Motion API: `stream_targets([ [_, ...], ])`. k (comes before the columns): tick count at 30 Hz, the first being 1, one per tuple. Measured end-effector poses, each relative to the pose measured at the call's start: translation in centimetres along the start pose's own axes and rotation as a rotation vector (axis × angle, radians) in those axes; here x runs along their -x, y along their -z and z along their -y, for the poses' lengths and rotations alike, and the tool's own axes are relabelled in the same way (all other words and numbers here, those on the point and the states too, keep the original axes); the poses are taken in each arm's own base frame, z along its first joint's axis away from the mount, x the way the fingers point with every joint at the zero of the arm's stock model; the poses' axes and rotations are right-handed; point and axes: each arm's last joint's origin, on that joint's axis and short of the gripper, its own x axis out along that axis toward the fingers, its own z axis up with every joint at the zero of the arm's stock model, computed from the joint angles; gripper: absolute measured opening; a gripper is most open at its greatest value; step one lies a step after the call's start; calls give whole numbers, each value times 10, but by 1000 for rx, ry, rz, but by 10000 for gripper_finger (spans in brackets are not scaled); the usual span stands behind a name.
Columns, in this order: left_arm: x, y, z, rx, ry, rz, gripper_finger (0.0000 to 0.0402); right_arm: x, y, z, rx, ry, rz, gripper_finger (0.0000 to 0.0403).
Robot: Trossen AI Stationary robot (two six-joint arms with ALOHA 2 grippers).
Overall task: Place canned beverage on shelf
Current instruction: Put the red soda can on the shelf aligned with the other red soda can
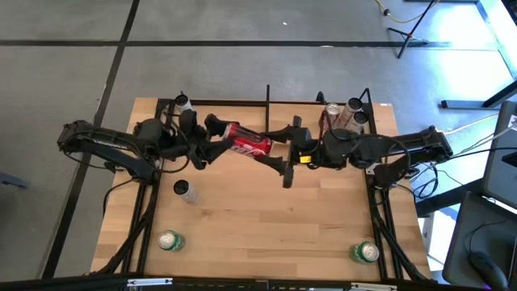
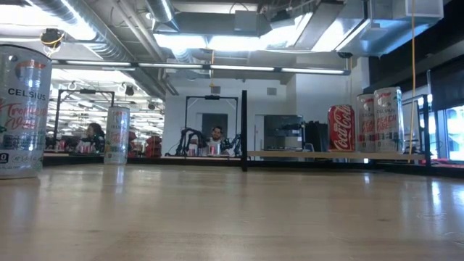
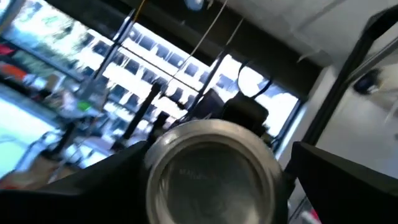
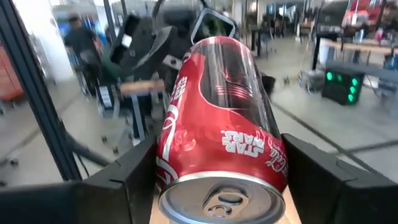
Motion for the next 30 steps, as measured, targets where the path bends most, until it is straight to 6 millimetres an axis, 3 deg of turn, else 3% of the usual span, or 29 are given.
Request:
stream_targets([
  [13, 17, 28, -22, -148, -255, -372, 393, 43, 18, 16, 8, 34, -403, 262],
  [22, 33, 48, -34, -125, -370, -636, 394, 59, 53, 21, -20, 24, -823, 262],
  [30, 34, 50, -32, -116, -371, -650, 394, 56, 99, 19, -65, 25, -1316, 261],
])
